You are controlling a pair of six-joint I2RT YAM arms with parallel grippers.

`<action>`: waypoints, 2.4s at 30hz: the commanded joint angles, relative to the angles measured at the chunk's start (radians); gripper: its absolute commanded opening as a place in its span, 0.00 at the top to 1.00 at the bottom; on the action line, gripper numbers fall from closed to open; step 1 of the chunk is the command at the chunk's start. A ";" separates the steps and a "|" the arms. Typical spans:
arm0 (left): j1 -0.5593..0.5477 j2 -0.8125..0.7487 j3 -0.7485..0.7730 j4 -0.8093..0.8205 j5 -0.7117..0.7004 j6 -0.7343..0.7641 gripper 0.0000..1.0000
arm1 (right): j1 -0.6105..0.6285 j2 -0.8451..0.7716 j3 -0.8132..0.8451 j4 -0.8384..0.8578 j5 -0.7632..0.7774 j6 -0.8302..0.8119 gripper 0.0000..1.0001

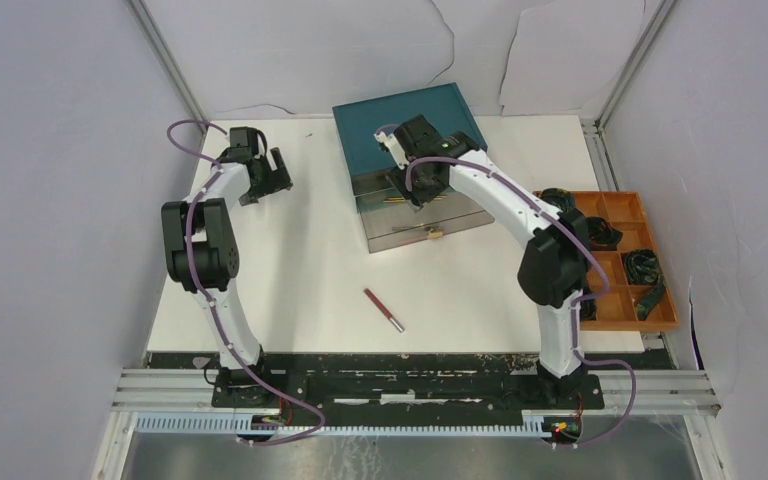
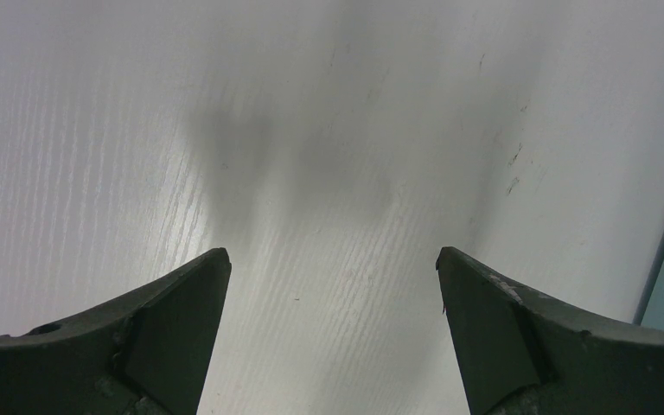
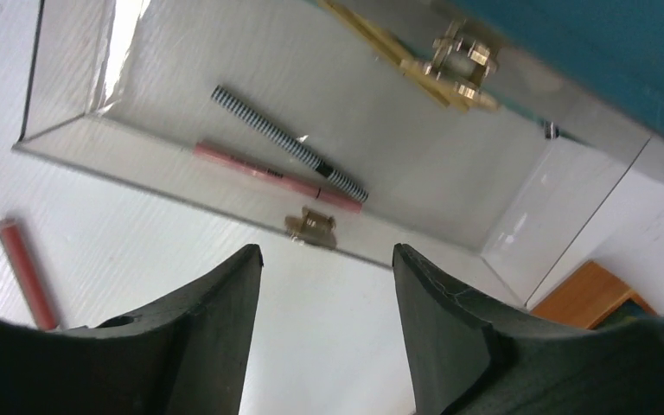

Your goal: Organize the makeup

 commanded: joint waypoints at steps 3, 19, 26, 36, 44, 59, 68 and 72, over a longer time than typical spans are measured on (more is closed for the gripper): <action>0.002 -0.004 0.028 0.013 -0.002 0.037 0.04 | 0.121 -0.220 -0.176 0.010 -0.035 0.083 0.37; -0.007 -0.035 0.010 0.017 0.007 0.034 0.04 | 0.392 -0.104 -0.423 0.260 -0.200 0.286 0.41; -0.006 -0.042 -0.008 0.026 0.010 0.032 0.04 | 0.396 -0.050 -0.487 0.316 -0.197 0.281 0.42; -0.007 -0.036 -0.005 0.026 0.011 0.030 0.04 | 0.396 -0.024 -0.604 0.361 -0.181 0.277 0.57; -0.007 -0.036 -0.006 0.026 0.013 0.028 0.04 | 0.394 -0.102 -0.626 0.321 -0.128 0.264 0.98; -0.006 -0.035 0.006 0.026 0.012 0.024 0.04 | 0.210 -0.141 -0.136 0.091 0.072 0.106 0.99; -0.007 -0.024 0.015 0.023 0.005 0.029 0.04 | 0.066 0.024 0.010 0.139 0.076 0.070 0.99; -0.007 -0.026 0.015 0.021 0.006 0.031 0.04 | 0.056 0.086 0.050 0.141 0.124 0.060 0.84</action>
